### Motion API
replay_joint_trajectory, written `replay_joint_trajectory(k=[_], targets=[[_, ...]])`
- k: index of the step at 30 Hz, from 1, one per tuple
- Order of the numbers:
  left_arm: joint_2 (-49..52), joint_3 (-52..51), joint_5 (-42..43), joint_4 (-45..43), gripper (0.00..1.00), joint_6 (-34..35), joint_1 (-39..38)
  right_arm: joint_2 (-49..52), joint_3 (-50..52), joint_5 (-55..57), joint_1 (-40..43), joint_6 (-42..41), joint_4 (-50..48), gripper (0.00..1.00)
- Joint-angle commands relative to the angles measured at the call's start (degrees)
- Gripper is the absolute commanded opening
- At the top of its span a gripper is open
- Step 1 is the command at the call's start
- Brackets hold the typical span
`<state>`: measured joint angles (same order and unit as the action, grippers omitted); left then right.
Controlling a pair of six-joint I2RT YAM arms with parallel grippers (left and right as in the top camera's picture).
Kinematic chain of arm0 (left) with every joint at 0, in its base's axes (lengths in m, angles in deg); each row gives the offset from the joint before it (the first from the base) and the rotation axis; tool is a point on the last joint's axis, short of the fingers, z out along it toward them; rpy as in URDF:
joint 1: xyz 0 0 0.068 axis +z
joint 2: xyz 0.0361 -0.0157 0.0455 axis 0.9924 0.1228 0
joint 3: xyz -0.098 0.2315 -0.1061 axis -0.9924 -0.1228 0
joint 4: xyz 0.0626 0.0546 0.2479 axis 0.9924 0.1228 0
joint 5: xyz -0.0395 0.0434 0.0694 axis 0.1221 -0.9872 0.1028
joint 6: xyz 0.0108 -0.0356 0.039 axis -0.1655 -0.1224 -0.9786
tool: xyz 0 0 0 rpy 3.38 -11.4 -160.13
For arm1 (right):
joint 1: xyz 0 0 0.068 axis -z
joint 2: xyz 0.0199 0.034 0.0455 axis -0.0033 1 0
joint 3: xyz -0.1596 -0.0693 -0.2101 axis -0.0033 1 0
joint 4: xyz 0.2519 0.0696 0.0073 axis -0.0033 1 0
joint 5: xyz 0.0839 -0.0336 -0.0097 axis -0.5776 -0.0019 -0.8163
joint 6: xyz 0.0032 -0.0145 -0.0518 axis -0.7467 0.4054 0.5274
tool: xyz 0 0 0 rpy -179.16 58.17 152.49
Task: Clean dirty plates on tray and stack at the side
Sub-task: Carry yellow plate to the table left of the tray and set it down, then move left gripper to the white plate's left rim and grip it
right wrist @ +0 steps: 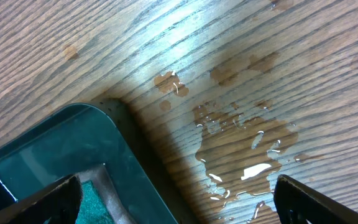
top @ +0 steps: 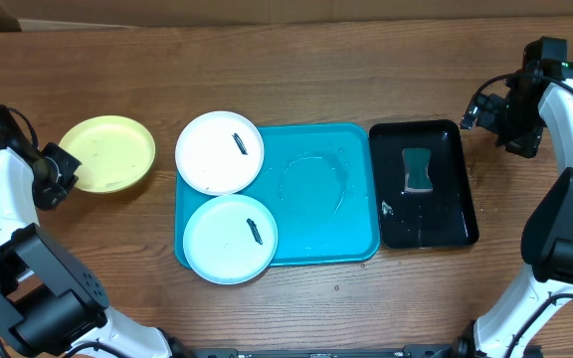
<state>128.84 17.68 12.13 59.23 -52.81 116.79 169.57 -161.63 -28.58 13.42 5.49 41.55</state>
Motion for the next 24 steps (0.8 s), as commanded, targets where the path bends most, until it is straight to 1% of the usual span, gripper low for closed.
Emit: replay_joint_trajectory(k=[1,5,6,7,9,10,12,16,19,21,24], targets=[[0.5,-2.45,-3.76,-2.47,0.04,1.31,-0.11,-2.38,-1.55,-0.26,0.07,-0.2,-0.17,1.0],[0.5,-3.91,-3.69,-4.48,0.04,1.14,-0.13,-2.38,-1.55,-0.26,0.07,-0.2,-0.17,1.0],[0.5,-3.91,-3.69,-4.48,0.05,1.07,-0.13,-2.38,-1.55,-0.24,0.07,-0.2,-0.17,1.0],[0.5,-3.89,-3.65,-4.46,0.1,0.68,-0.13,-2.38,-1.55,-0.26,0.07,-0.2,-0.15,1.0],[0.48,-3.56,-2.43,-4.17,0.54,-0.5,-0.11,-2.38,-1.55,-0.26,0.07,-0.2,-0.15,1.0],[0.48,-2.89,-0.63,-3.5,0.6,-1.9,-0.07,-2.38,-1.55,-0.26,0.07,-0.22,-0.15,1.0],[0.48,-0.66,3.3,-1.29,0.61,-4.17,-0.07,-2.38,-1.55,-0.24,0.07,-0.22,-0.17,1.0],[0.48,5.51,12.61,4.9,0.56,-6.4,-1.14,-2.38,-1.55,-0.26,0.07,-0.2,-0.17,1.0],[0.48,8.9,19.61,8.94,0.59,-9.73,-3.5,-2.38,-1.55,-0.26,0.07,-0.2,-0.17,1.0],[0.48,9.31,21.81,10.4,0.58,-10.91,-6.01,-2.38,-1.55,-0.24,0.07,-0.2,-0.17,1.0],[0.5,8.52,21.14,10.91,0.56,-11.67,-10.73,-2.38,-1.55,-0.24,0.07,-0.2,-0.15,1.0]])
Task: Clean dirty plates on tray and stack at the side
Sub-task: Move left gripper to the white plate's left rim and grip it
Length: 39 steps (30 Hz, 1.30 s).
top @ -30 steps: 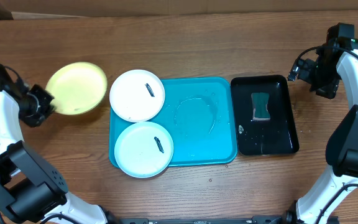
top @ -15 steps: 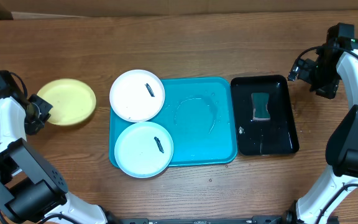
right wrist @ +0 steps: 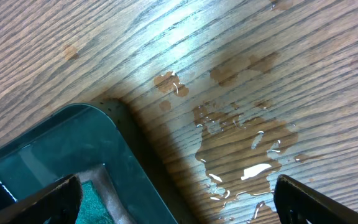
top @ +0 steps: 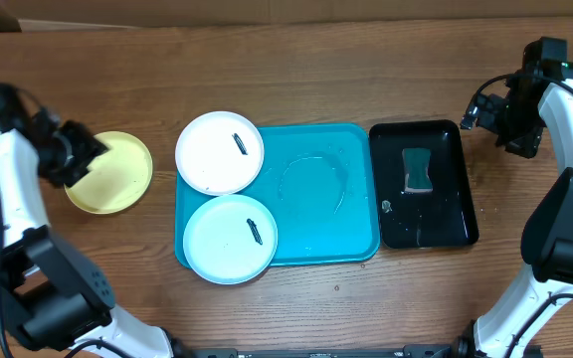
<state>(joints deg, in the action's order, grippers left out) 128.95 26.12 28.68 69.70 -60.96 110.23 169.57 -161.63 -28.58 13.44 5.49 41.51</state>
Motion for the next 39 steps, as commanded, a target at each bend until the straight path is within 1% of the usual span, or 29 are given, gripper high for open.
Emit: replay_joint_trajectory(k=[1,4,5,7,12,14,18,25,26,28,30,34,39], targets=[[0.39,-0.37,3.41,0.26,0.55,-3.58,-6.32,-2.38,-1.55,-0.24,0.04,-0.2,-0.13,1.0],[0.39,-1.99,-3.43,-1.25,0.56,-3.34,-12.15,-2.38,-1.55,-0.24,0.04,-0.2,-0.11,1.0],[0.39,-2.54,-6.21,-1.84,0.58,-2.56,-14.16,-2.38,-1.55,-0.24,0.04,-0.2,-0.13,1.0],[0.39,-3.69,-10.51,-3.13,0.59,-0.79,-17.35,-2.38,-1.55,-0.26,0.04,-0.2,-0.11,1.0],[0.39,-5.9,-15.26,-5.86,0.61,0.13,-21.49,-2.38,-1.55,-0.26,0.04,-0.2,-0.13,1.0],[0.39,-7.08,-15.85,-7.23,0.58,0.39,-22.1,-2.38,-1.55,-0.26,0.04,-0.22,-0.11,1.0],[0.39,-9.01,-15.87,-9.4,0.5,1.2,-22.05,-2.38,-1.55,-0.26,0.04,-0.2,-0.11,1.0],[0.39,-13.84,-15.8,-14.56,0.44,1.62,-22.05,-2.38,-1.55,-0.26,0.04,-0.2,-0.13,1.0],[0.39,-14.51,-15.82,-15.41,0.4,1.6,-22.05,-2.38,-1.55,-0.26,0.04,-0.2,-0.11,1.0],[0.39,-15.69,-16.13,-17.11,0.35,1.55,-21.99,-2.38,-1.55,-0.26,0.04,-0.2,-0.11,1.0],[0.39,-16.13,-16.85,-17.75,0.35,1.6,-21.9,-2.38,-1.55,-0.26,0.04,-0.2,-0.13,1.0],[0.39,-16.13,-17.0,-18.32,0.3,1.57,-21.92,-2.38,-1.55,-0.26,0.04,-0.2,-0.13,1.0],[0.39,-16.79,-17.11,-19.04,0.32,1.57,-22.03,-2.38,-1.55,-0.26,0.04,-0.2,-0.13,1.0]])
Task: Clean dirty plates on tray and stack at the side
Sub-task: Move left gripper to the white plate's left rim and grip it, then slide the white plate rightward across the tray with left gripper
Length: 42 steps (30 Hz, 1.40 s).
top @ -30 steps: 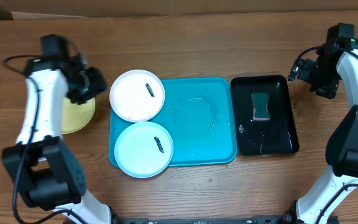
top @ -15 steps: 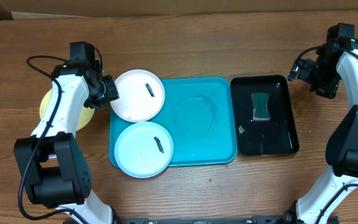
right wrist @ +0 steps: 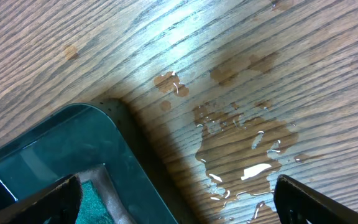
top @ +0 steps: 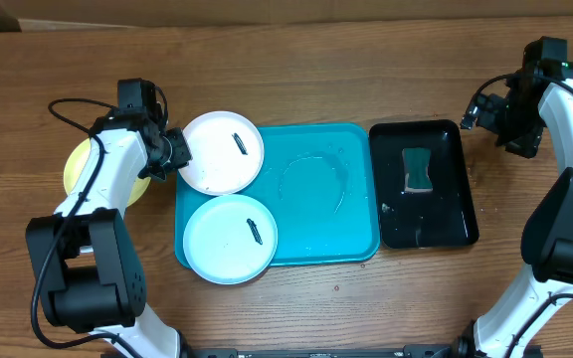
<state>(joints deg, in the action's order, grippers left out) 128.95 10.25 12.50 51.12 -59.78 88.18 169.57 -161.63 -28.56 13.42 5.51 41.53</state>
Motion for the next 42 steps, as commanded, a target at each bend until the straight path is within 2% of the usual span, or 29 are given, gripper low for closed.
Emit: replay_joint_trajectory(k=[1,25,30,34,38,42], targets=[[0.39,-1.22,-0.94,-0.79,0.32,0.39,0.04,-2.38,-1.55,-0.28,0.07,-0.22,-0.15,1.0],[0.39,-6.56,-1.14,-7.28,0.24,0.22,-0.07,-2.38,-1.55,-0.28,0.07,-0.22,-0.13,1.0],[0.39,-6.58,-1.14,-7.63,0.19,0.22,-0.07,-2.38,-1.55,-0.28,0.07,-0.22,-0.13,1.0],[0.39,-6.6,-1.11,-7.61,0.08,0.22,-0.07,-2.38,-1.55,-0.28,0.07,-0.22,-0.13,1.0],[0.39,-6.67,-1.14,-7.61,0.14,0.2,-0.07,-2.38,-1.55,-0.28,0.07,-0.22,-0.13,1.0],[0.39,-6.97,-1.14,-7.89,0.14,0.2,-0.07,-2.38,-1.55,-0.26,0.07,-0.22,-0.15,1.0]])
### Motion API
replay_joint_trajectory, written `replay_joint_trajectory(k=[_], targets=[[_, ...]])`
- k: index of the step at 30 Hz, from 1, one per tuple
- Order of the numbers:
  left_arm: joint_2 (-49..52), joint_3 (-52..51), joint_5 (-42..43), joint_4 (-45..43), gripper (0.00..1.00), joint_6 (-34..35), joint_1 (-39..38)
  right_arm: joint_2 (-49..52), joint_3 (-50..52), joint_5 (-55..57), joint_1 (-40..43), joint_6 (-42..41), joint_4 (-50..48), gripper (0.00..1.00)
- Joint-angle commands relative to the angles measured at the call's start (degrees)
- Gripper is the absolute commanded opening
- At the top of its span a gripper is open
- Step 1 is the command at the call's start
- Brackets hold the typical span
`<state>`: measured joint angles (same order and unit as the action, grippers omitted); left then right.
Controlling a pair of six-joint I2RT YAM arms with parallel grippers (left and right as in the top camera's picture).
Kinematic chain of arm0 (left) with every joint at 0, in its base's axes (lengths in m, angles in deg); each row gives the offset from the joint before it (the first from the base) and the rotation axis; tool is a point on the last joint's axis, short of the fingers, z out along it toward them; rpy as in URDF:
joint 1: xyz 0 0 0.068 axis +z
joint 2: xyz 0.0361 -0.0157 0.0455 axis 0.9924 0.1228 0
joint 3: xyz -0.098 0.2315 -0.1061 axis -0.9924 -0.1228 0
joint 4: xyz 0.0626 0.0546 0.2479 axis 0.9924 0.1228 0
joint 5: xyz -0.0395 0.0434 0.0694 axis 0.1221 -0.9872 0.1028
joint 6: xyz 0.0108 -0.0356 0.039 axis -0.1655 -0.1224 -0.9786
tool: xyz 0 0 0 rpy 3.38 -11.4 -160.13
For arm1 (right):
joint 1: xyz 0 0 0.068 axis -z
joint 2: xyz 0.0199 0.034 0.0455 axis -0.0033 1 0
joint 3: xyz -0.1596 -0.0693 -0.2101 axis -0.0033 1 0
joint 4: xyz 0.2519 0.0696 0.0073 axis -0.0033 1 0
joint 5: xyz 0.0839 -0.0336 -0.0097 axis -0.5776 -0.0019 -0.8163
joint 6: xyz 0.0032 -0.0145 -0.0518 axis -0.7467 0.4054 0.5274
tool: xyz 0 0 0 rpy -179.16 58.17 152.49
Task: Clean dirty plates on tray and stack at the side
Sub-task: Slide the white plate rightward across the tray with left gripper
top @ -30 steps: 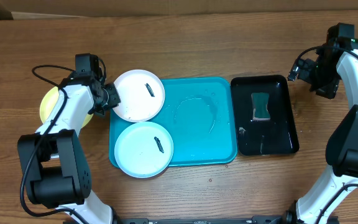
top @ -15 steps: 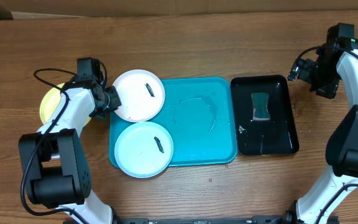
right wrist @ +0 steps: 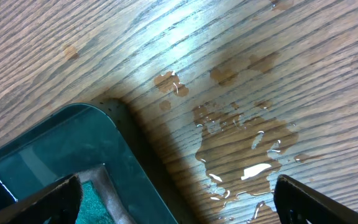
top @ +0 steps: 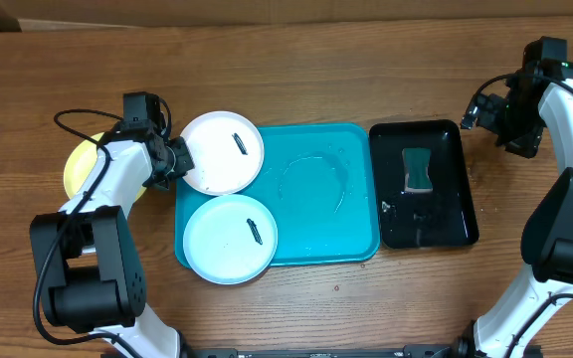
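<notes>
A white plate (top: 217, 154) with a dark smear lies on the far left corner of the teal tray (top: 316, 199). A pale blue plate (top: 229, 241), also smeared, sits on the tray's near left corner. My left gripper (top: 173, 159) is at the white plate's left rim; how its jaws stand does not show. A yellow plate (top: 76, 167) rests on the table left of the tray, partly under my left arm. My right gripper (right wrist: 179, 208) is open over wet wood by the black tray's far right corner.
The black tray (top: 436, 224) right of the teal tray holds a green sponge (top: 418, 170) and some water. A water puddle (right wrist: 247, 146) lies on the wood beside the black tray's corner (right wrist: 61, 149). A wet patch shines in the teal tray's middle.
My left gripper has shifted slightly, staying at the white plate's left rim. The plates, the sponge and my right arm are where they were.
My left gripper was at the yellow plate's left edge, far left of the tray. Then it was over that plate's far left side, the plate a little nearer. By 1.4 s ago it had come to the white plate's left rim, where it stays. The right arm never moved.
</notes>
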<state>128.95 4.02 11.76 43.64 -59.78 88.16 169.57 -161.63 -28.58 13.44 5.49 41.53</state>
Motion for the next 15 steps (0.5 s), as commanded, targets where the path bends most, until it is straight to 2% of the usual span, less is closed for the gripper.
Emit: replay_joint_trajectory(k=[1,10,15], targets=[[0.39,-1.05,-0.39,-0.74,0.14,0.2,-0.04,-2.38,-1.55,-0.26,0.04,-0.2,-0.15,1.0],[0.39,-1.6,0.04,-1.57,0.13,0.22,-0.04,-2.38,-1.55,-0.24,0.04,-0.2,-0.13,1.0],[0.39,-1.6,1.99,-1.9,0.04,0.42,-0.04,-2.38,-1.55,-0.26,0.04,-0.22,-0.15,1.0]])
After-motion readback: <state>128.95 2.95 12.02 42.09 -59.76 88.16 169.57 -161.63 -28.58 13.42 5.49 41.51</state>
